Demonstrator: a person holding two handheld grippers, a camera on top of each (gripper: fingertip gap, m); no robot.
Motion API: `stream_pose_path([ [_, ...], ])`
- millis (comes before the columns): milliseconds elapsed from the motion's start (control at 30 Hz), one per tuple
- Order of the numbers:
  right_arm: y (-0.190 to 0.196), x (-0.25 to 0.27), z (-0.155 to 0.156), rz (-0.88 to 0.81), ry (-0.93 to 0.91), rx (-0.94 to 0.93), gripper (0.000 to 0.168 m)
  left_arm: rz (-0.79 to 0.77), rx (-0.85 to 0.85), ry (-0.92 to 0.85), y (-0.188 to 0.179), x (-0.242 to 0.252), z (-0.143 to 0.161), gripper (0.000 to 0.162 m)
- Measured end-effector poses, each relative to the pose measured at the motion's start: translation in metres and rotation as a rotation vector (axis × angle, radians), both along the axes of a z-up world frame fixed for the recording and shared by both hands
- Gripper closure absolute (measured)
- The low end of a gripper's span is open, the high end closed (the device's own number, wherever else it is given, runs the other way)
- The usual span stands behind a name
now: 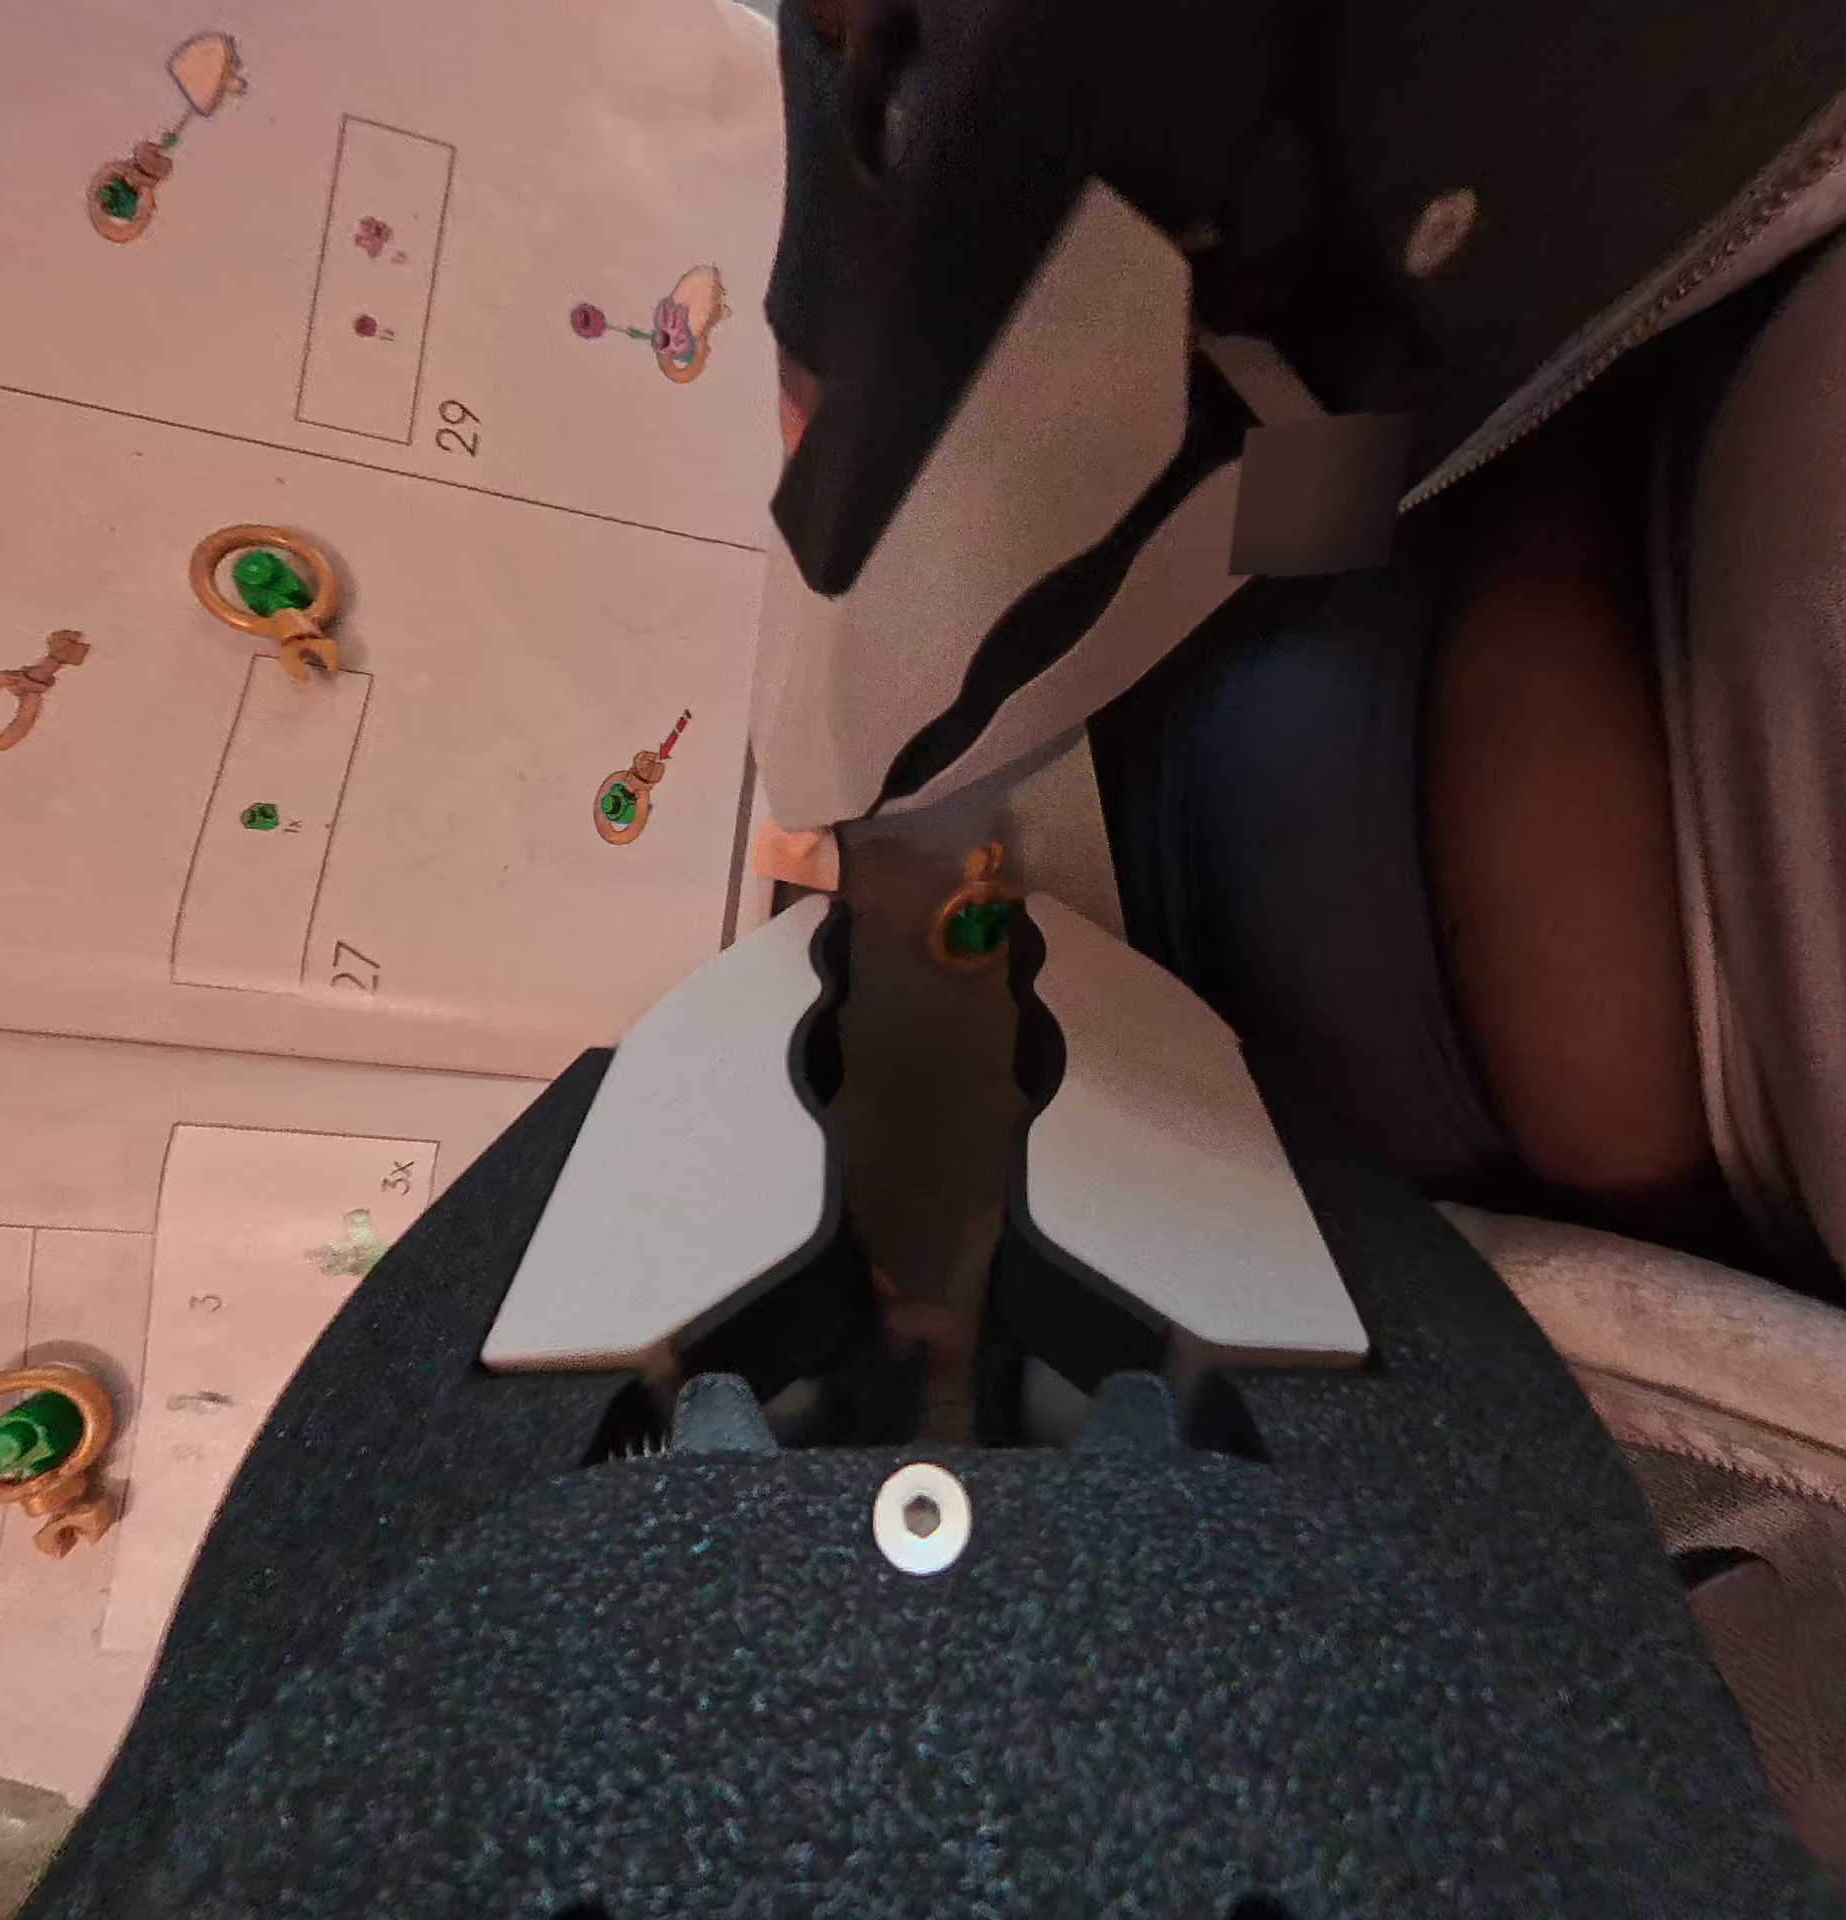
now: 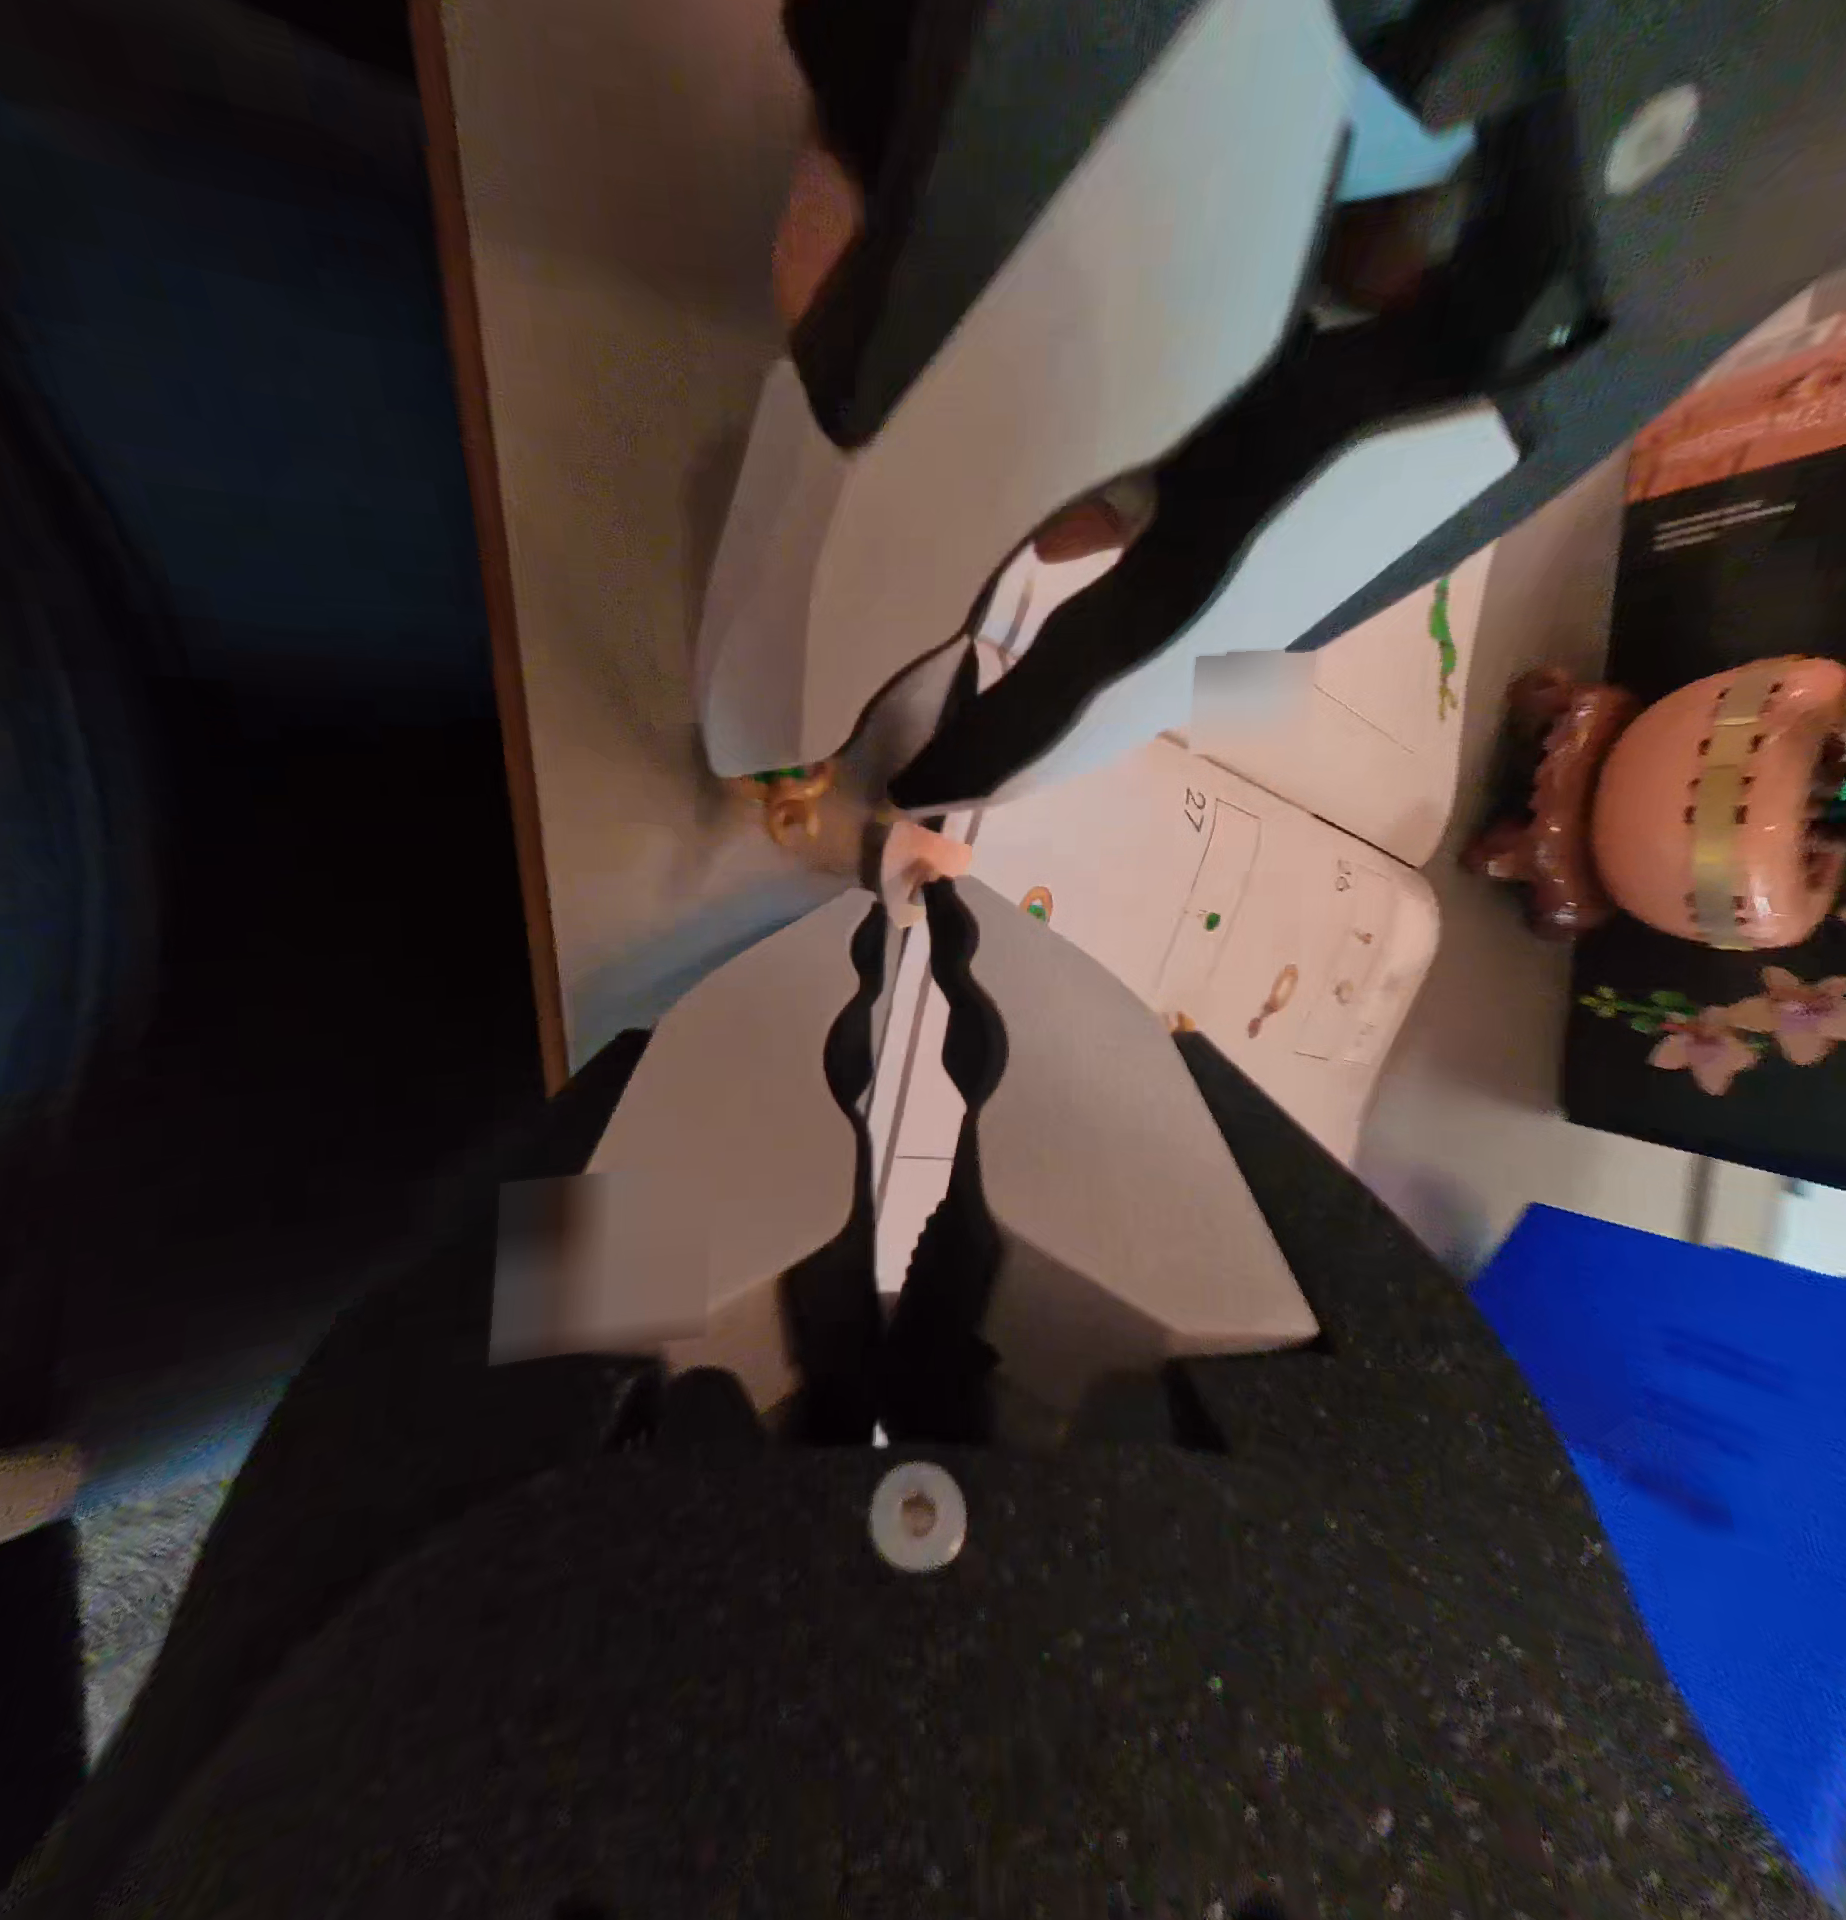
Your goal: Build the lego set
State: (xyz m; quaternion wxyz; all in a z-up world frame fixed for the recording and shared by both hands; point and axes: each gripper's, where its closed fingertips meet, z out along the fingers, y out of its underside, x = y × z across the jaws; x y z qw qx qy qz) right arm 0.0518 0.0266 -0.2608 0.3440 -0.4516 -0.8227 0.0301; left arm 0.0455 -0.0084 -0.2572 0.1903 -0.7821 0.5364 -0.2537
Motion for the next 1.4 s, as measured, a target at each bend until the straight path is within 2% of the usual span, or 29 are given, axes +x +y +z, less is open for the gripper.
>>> stream_pose_path([
  [100, -0.005, 0.002, -0.001, 0.016, 0.032, -0.131, 0.159, 0.011, 0.039, -0.017, 0.003, -0.003, 0.007, 0.13],
  [200, 0.0, 0.005, 0.004, 0.011, 0.072, -0.173, 0.159, 0.016, 0.094, -0.026, 0.003, -0.008, 0.013, 0.133],
  [367, -0.016, 0.004, 0.022, 0.045, 0.211, -0.404, 0.161, 0.065, 0.052, -0.049, 0.005, -0.014, 0.007, 0.139],
  [433, -0.024, 0.0, 0.028, 0.017, 0.275, -0.55, 0.16, 0.075, 0.055, -0.066, 0.005, -0.013, 0.006, 0.139],
  [500, -0.026, -0.003, 0.028, -0.071, 0.296, -0.722, 0.15, 0.085, 0.114, -0.069, 0.008, -0.012, 0.009, 0.139],
  [600, -0.029, -0.008, 0.034, -0.177, 0.348, -1.009, 0.155, 0.115, 0.244, -0.039, 0.013, -0.012, 0.014, 0.137],
  [667, -0.027, -0.009, 0.036, -0.224, 0.374, -1.116, 0.16, 0.127, 0.322, -0.021, 0.015, -0.011, 0.019, 0.137],
  [867, -0.021, -0.011, 0.03, -0.316, 0.4, -1.153, 0.153, 0.159, 0.457, 0.021, 0.018, -0.009, 0.028, 0.137],
  [967, -0.017, -0.005, 0.026, -0.337, 0.378, -1.132, 0.153, 0.167, 0.437, 0.041, 0.013, -0.012, 0.023, 0.135],
  [1067, -0.014, 0.009, 0.022, -0.306, 0.318, -1.031, 0.16, 0.205, 0.379, 0.051, 0.005, -0.02, 0.011, 0.131],
  [1200, -0.009, 0.018, 0.013, -0.259, 0.23, -0.834, 0.161, 0.311, 0.338, 0.017, 0.006, -0.017, 0.001, 0.133],
  [1400, -0.011, 0.009, 0.007, -0.204, 0.179, -0.732, 0.162, 0.436, 0.34, 0.006, 0.012, -0.012, -0.005, 0.136],
])
